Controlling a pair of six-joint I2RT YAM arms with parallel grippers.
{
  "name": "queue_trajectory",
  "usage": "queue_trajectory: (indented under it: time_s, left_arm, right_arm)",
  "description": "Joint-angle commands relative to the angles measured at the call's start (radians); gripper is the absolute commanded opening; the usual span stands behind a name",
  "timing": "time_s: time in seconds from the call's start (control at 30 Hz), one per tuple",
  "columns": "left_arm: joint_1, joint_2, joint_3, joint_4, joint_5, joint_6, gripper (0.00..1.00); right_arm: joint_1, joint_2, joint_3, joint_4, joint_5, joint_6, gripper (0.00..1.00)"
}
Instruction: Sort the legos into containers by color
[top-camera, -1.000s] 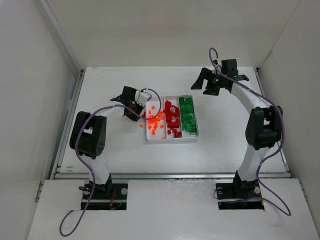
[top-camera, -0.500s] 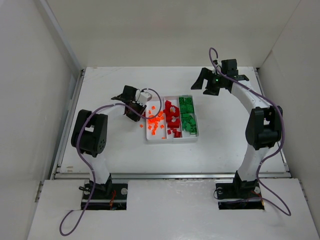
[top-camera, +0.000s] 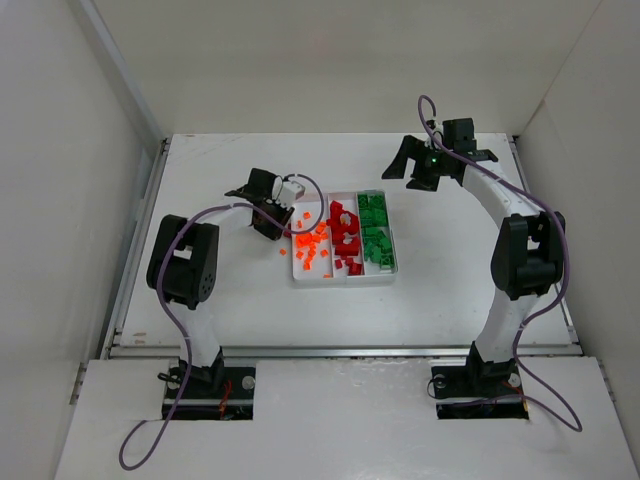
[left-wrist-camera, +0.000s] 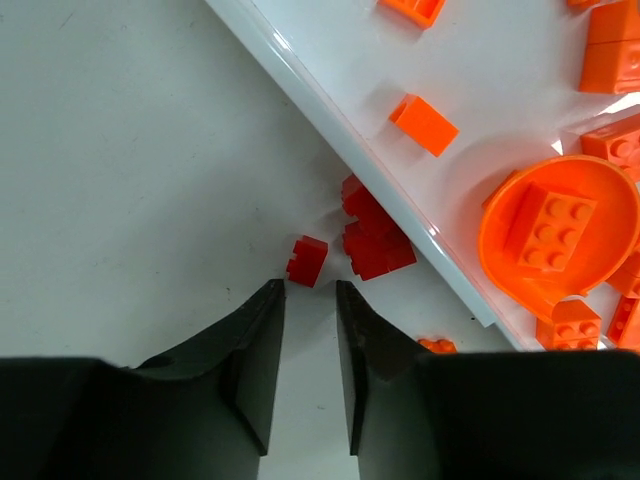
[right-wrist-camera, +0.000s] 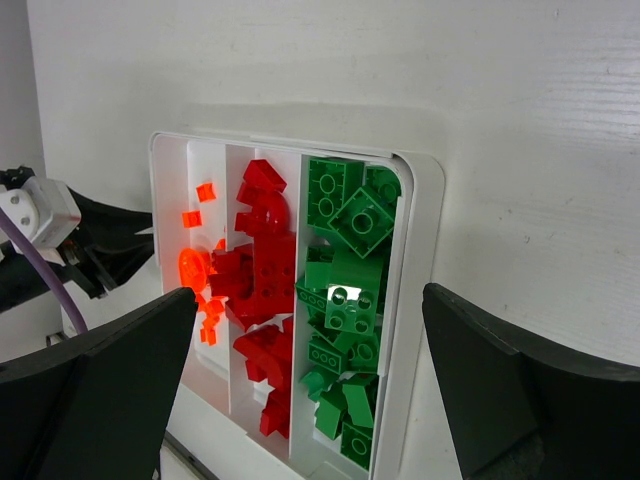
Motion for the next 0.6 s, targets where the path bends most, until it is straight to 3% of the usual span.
queue_trajectory:
  time_s: [0.0, 0.1, 0.23, 0.57]
  left_arm:
    - [-0.003, 0.004, 0.021, 0.004, -0.018, -0.018, 0.27]
    - [-0.012, 0.004, 0.030, 0.022, -0.038, -0.027, 0.34]
    - [-0.022, 0.025, 0.051, 0.022, -0.049, -0.027, 0.34]
    - [-0.022, 0.044, 0.061, 0.022, -0.060, -0.017, 0.11]
  right_arm:
    - [-0.005, -0.046, 0.021, 0.007, 0.005, -0.015, 1.00]
    - [-0.005, -0.037, 0.032, 0.007, 0.005, -0.015, 1.00]
    - [-0.005, -0.026, 0.055, -0.003, -0.004, -0.015, 1.00]
    - [-0.005, -0.026, 0.044, -0.003, -0.004, -0.015, 1.00]
